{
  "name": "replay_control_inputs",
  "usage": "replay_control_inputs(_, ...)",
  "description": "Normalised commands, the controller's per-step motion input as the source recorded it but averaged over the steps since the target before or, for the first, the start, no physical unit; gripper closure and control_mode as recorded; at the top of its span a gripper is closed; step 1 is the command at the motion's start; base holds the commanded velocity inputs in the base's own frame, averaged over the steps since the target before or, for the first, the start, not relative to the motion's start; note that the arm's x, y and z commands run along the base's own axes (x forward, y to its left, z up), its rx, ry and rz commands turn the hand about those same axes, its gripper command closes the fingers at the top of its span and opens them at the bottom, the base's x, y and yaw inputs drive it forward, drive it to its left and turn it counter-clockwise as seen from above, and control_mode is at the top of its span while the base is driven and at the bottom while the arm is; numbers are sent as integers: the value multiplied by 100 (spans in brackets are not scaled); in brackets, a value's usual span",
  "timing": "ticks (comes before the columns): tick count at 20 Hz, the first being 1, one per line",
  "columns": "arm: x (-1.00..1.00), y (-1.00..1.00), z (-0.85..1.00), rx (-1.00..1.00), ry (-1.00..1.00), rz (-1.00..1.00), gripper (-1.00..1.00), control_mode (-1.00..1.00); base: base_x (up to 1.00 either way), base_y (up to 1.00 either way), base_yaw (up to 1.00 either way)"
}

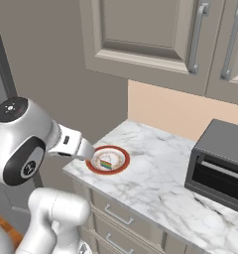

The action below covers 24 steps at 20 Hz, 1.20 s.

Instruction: Take the baked cake out of the oven and place it on the plate for cooling. Then close the oven door.

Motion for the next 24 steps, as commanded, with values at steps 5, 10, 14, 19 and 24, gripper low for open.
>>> replay_control_inputs(5, -11, 0, 0, 0, 0, 0, -100, 100, -30, -2, 0)
replay_control_inputs(10, 0, 0, 0, 0, 0, 0, -100, 100, -97, -2, -6)
replay_control_inputs(14, 0, 0, 0, 0, 0, 0, -100, 100, -100, 15, -14)
replay_control_inputs(19, 0, 0, 0, 0, 0, 0, -100, 100, -95, 75, -28)
replay_control_inputs(24, 0, 0, 0, 0, 0, 0, -100, 100, -75, 100, -38)
